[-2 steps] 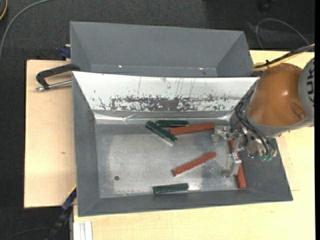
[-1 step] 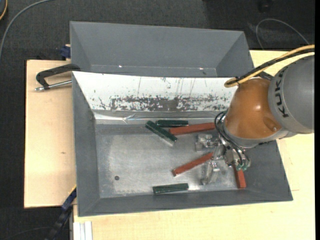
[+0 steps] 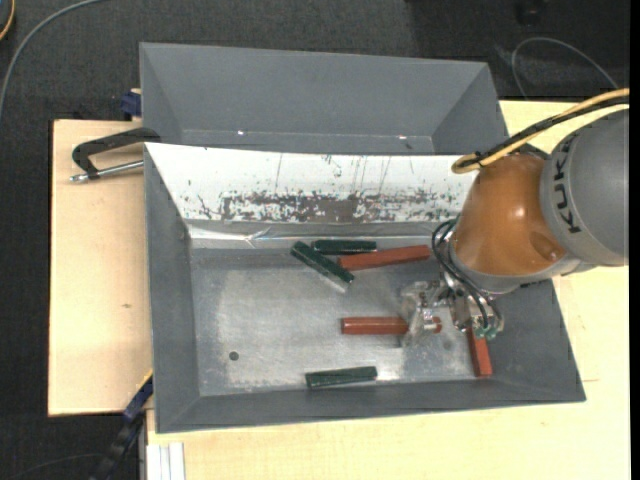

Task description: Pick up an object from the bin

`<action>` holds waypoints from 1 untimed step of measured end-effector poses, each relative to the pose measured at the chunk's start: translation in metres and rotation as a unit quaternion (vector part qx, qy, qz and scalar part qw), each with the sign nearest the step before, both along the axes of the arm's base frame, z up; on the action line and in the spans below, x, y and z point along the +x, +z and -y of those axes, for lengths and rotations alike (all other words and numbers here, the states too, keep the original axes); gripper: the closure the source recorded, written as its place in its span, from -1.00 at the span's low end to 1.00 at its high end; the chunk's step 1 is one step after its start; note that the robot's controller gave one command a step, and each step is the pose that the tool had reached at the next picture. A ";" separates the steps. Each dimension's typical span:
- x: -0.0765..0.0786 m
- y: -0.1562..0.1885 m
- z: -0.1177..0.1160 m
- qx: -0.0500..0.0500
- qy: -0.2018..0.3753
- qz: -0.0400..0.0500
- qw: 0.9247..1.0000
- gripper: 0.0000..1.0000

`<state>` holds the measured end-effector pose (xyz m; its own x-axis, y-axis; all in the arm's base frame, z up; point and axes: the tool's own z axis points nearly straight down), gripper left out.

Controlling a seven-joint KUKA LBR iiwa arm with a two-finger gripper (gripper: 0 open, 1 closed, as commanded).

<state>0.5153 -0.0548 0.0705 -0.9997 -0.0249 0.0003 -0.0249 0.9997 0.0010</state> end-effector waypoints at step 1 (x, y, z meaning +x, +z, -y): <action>-0.005 0.012 -0.064 0.001 -0.118 0.000 0.993 1.00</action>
Offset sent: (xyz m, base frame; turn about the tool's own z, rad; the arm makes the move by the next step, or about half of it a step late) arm -0.0061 0.0608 0.0110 0.2390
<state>0.5099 0.0093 0.0821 -0.9778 0.2094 0.0006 0.2094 0.9778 0.0038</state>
